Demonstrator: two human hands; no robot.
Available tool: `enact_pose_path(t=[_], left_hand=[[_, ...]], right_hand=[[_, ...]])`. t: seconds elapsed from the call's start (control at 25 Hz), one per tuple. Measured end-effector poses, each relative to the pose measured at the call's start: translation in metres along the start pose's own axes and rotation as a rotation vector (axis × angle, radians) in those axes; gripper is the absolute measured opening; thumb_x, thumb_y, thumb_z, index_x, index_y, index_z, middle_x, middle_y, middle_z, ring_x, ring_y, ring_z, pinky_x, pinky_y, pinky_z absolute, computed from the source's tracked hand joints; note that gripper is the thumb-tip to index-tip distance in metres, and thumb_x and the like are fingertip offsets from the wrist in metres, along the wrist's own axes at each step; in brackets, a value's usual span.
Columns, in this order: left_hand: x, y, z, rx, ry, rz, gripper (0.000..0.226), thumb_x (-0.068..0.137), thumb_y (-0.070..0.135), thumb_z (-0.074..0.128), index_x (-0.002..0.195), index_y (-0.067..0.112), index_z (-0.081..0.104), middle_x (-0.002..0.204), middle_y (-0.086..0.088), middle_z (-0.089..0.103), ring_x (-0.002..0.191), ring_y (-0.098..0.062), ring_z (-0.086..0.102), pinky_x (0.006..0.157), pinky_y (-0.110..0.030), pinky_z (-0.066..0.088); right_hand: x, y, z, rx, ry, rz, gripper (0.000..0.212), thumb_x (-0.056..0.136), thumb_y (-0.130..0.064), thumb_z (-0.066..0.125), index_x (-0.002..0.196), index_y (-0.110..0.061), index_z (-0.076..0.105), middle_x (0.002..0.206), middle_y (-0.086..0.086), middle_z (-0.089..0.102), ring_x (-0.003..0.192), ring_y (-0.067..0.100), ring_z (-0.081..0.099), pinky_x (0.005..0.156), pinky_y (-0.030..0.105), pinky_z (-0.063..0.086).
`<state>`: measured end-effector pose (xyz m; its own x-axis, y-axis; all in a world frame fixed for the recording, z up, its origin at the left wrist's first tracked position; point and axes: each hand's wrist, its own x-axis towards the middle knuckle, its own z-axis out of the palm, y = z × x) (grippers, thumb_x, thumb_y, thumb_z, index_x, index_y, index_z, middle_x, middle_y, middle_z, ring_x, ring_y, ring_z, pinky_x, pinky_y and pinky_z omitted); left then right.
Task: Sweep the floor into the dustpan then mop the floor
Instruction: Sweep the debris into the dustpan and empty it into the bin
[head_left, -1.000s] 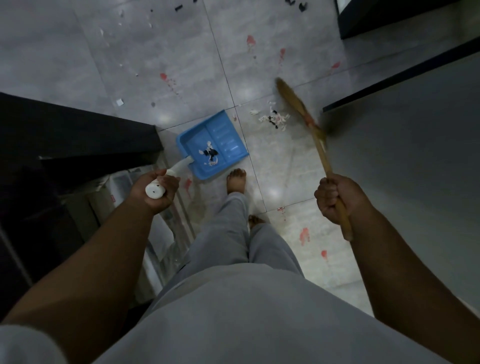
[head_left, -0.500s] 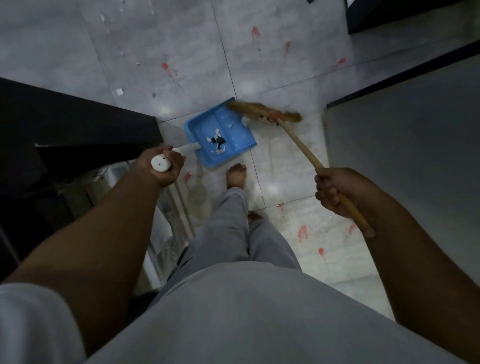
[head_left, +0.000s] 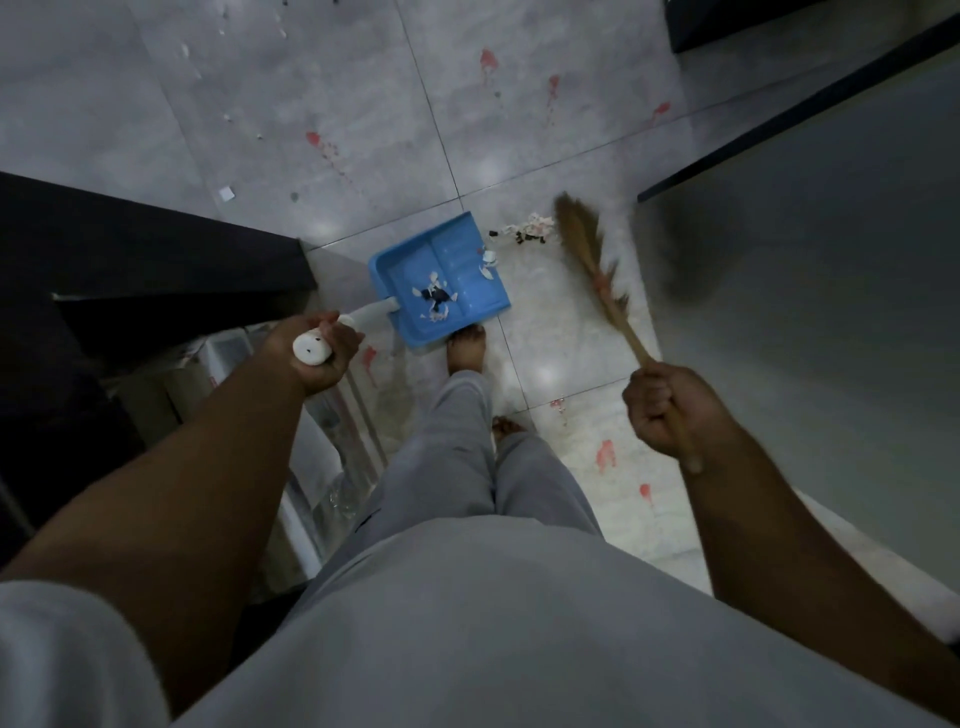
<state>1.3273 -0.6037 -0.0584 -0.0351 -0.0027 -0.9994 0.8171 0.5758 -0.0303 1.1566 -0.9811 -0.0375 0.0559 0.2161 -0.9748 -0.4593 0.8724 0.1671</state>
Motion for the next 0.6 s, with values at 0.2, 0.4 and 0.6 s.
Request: enact_pose_path(t=[0.2,0.4,0.6], left_hand=[[0.019,-0.009,-0.004,-0.055,-0.063,-0.135,0.055,0.071,0.006,0.060,0.120,-0.011,0.042,0.055,-0.006,0.050,0.033,-0.008,0.048,0.037,-0.011,0.044],[0.019,-0.013,-0.008,-0.147,-0.118,-0.144,0.048,0.071,0.004,0.057,0.112,-0.016,0.043,0.057,-0.004,0.049,0.033,-0.009,0.048,0.037,-0.012,0.045],[0.024,-0.011,-0.017,-0.199,-0.135,-0.142,0.049,0.072,0.006,0.057,0.114,-0.016,0.043,0.061,-0.002,0.048,0.034,-0.008,0.049,0.037,-0.011,0.044]], right_hand=[[-0.009,0.034,-0.001,-0.135,-0.069,0.124,0.041,0.102,-0.026,0.036,0.064,-0.012,0.044,0.039,-0.008,0.033,0.028,0.002,0.032,0.028,0.011,0.021],[-0.044,0.028,-0.024,-0.182,-0.061,0.108,0.035,0.101,-0.027,0.038,0.071,-0.012,0.048,0.041,-0.007,0.035,0.029,0.004,0.034,0.026,0.013,0.025],[-0.030,0.008,-0.017,-0.202,0.010,0.025,0.035,0.102,-0.024,0.034,0.069,-0.015,0.041,0.040,-0.008,0.033,0.029,0.003,0.032,0.025,0.014,0.025]])
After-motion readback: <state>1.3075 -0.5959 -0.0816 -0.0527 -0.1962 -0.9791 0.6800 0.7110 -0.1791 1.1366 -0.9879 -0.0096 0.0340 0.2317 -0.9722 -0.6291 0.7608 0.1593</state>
